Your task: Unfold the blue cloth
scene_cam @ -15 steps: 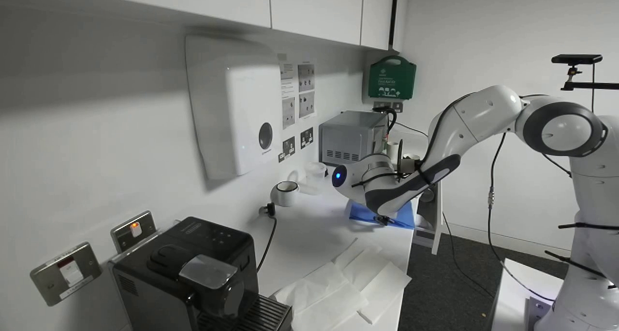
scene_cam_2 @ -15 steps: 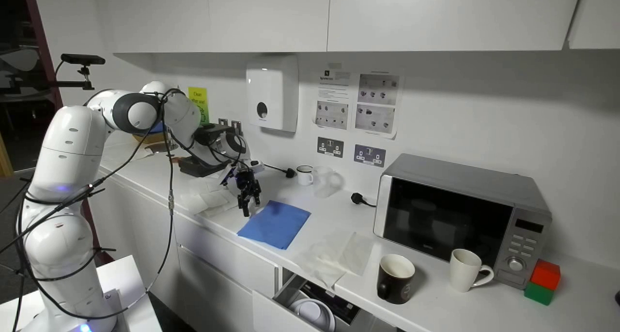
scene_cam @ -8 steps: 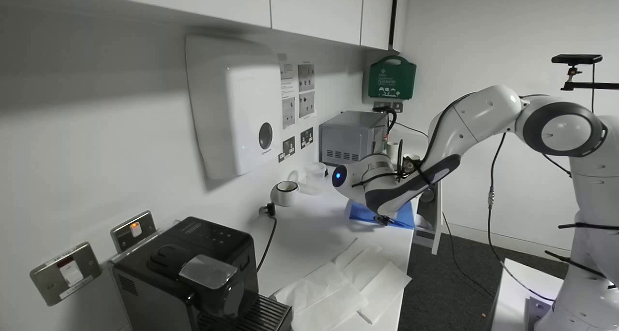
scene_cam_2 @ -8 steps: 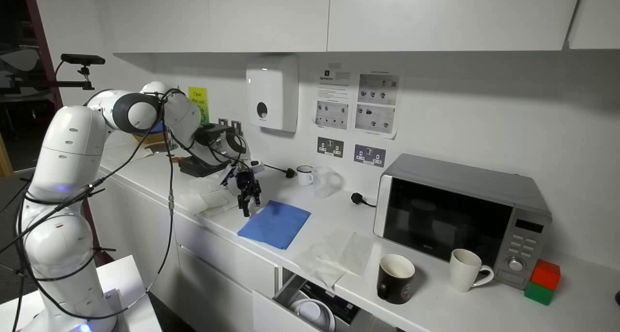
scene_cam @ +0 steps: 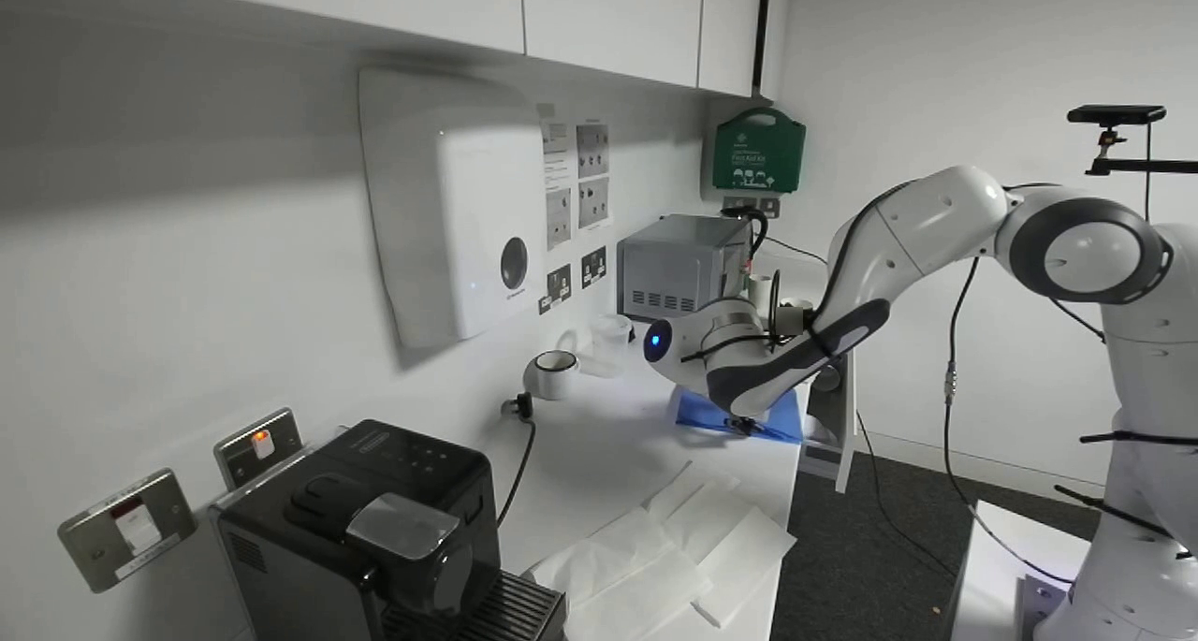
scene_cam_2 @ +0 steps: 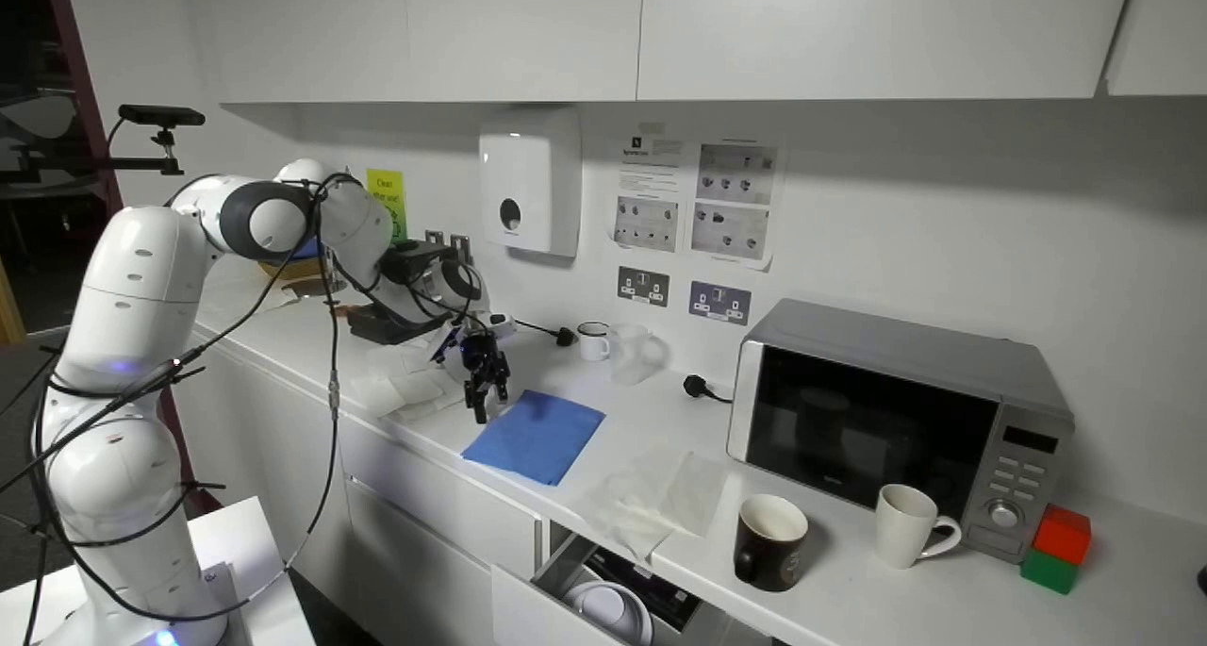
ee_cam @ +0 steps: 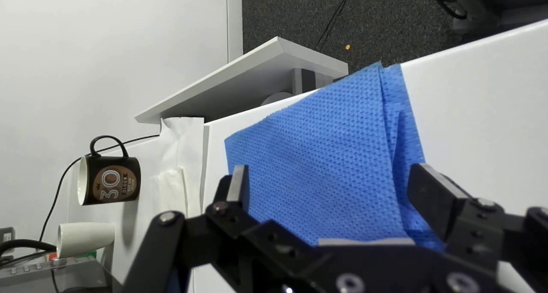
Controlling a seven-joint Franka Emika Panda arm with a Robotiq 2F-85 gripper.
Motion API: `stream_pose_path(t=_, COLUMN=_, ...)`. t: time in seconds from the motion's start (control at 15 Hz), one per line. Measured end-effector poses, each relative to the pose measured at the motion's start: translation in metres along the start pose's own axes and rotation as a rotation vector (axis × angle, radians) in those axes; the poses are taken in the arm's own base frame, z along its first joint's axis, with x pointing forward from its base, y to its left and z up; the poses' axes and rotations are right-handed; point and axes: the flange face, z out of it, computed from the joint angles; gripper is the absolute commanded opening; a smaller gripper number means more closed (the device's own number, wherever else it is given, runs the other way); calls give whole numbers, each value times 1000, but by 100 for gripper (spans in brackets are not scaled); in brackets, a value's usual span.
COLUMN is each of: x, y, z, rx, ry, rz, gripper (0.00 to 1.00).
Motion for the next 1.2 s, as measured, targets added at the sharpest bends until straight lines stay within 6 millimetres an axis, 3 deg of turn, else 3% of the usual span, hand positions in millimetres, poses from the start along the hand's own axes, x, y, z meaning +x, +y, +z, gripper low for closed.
stream_pose_path(t=1.2, x=7, y=2, z=10, rx=-6, ry=-15, rz=-15, gripper=100)
